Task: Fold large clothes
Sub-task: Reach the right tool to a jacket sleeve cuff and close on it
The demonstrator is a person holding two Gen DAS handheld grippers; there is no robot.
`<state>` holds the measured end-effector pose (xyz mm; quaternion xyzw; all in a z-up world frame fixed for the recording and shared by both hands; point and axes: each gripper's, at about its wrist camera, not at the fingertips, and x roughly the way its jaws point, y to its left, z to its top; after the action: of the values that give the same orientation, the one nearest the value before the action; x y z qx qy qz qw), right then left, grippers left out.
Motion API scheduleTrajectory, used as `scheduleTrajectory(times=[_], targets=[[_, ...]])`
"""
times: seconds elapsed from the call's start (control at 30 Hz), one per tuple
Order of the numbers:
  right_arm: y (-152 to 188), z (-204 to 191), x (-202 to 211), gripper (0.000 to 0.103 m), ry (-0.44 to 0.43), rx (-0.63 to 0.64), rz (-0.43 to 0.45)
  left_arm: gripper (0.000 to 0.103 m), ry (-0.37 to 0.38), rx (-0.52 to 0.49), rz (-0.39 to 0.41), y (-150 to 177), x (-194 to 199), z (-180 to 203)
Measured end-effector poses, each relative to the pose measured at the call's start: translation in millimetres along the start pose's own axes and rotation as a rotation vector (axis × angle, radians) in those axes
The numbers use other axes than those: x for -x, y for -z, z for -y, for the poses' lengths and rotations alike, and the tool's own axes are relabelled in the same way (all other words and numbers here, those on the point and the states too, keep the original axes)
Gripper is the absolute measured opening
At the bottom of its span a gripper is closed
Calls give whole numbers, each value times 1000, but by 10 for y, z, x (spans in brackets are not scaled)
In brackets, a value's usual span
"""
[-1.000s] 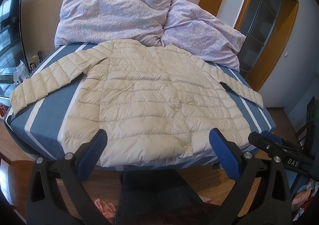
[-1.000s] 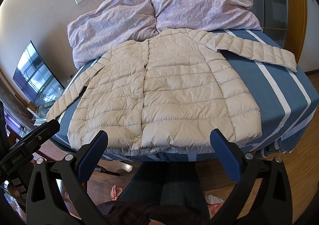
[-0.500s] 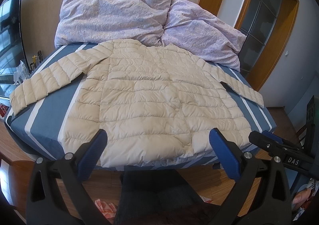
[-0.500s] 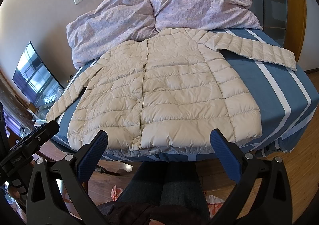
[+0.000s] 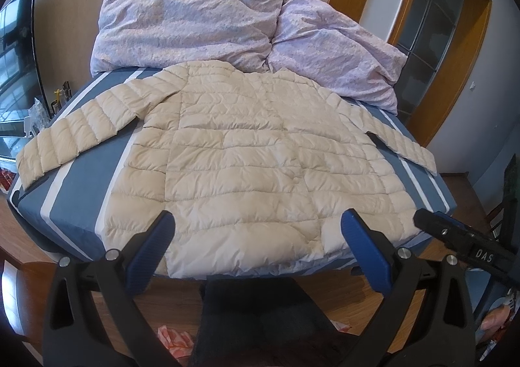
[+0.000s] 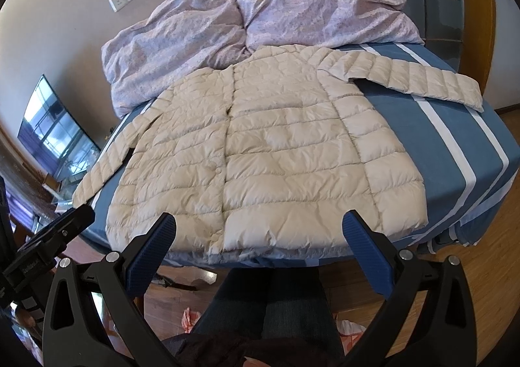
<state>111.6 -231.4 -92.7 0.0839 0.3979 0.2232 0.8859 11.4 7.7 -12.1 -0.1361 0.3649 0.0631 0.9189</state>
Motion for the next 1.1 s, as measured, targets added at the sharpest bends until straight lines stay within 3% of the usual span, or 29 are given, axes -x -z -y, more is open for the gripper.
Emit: scheduleTrajectory(times=[0.3,0.57,0.73,0.87,1.1], targets=[[-172,252,-283,102,57,-75,-3,101,-65,-3,-52,-184,-458,-119],[-586,836,-665,102,186,-151,5,101,-207,-54,-47,-538,-1031,-284],[-939,1524,-924,102,311,-244,8,101,-322,-99,-5,-776,-1346,-372],[-1176,2152,-1062,102,409,-343,6,101,-354,-90,-34,-879,-1623,-500],[-1509,3217,-934,102,616,-521,96,101,-437,-73,-61,-901,-2034,-729]])
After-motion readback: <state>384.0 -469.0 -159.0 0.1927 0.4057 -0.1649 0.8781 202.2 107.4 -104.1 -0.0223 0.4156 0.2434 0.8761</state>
